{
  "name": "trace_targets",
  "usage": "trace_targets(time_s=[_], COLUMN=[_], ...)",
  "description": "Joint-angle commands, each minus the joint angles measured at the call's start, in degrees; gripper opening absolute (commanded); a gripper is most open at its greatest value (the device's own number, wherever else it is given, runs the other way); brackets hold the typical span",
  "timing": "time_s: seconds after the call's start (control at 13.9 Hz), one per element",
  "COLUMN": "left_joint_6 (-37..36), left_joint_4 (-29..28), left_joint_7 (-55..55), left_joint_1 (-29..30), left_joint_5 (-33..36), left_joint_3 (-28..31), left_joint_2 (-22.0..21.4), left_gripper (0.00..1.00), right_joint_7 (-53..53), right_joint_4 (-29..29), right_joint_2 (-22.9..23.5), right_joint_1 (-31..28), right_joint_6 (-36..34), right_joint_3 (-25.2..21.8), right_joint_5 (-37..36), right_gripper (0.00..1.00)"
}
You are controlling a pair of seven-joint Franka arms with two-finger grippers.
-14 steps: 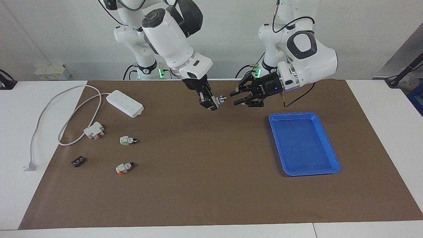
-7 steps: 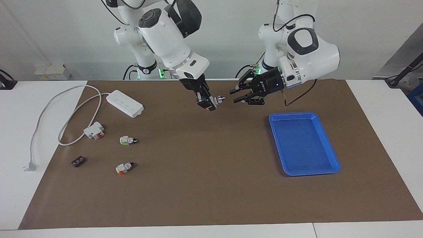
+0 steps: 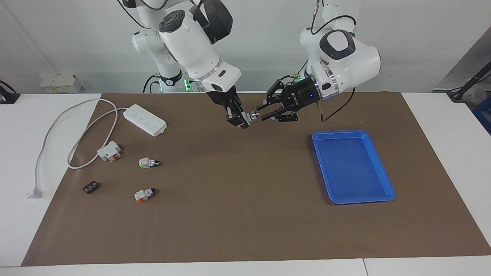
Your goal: Turn and place switch with both arms
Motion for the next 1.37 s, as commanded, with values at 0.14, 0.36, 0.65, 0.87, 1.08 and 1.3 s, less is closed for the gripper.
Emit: trace_targets(time_s=[0.14, 0.36, 0.65, 0.87, 1.08, 1.3], left_joint_6=[1.1, 0.7, 0.6, 0.6, 0.6, 0.6], left_joint_4=[-0.3, -0.5, -1.2, -1.7, -1.7, -1.7], left_joint_7=[0.2, 0.2, 0.0, -0.4, -2.9, -6.2], left_joint_1=[-0.6, -0.6, -0.6, -0.6, -0.6, -0.7], left_joint_5=[-1.3, -1.3, -1.2, -1.1, -1.1, -1.1], left_joint_3=[0.2, 0.2, 0.2, 0.2, 0.2, 0.2], left_joint_2=[-0.4, -0.5, -1.2, -1.3, -1.3, -1.3], left_gripper=[0.33, 0.28, 0.20, 0.13, 0.04, 0.00], right_joint_7=[-1.7, -1.8, -1.7, -1.7, -1.7, -1.7], right_joint_4=[-2.2, -2.3, -2.2, -2.2, -2.2, -2.2], right_joint_2=[-1.9, -1.9, -1.9, -2.1, -2.1, -2.1], right_joint_1=[-0.2, -0.3, -0.5, -0.4, -0.4, -0.4], right_joint_6=[0.0, -0.1, -0.1, -0.1, -0.1, -0.1], right_joint_3=[-0.4, -0.4, -0.4, -0.4, -0.4, -0.4], right_joint_5=[1.8, 1.8, 1.8, 1.8, 1.8, 1.8], right_gripper=[0.00, 0.00, 0.00, 0.00, 0.00, 0.00])
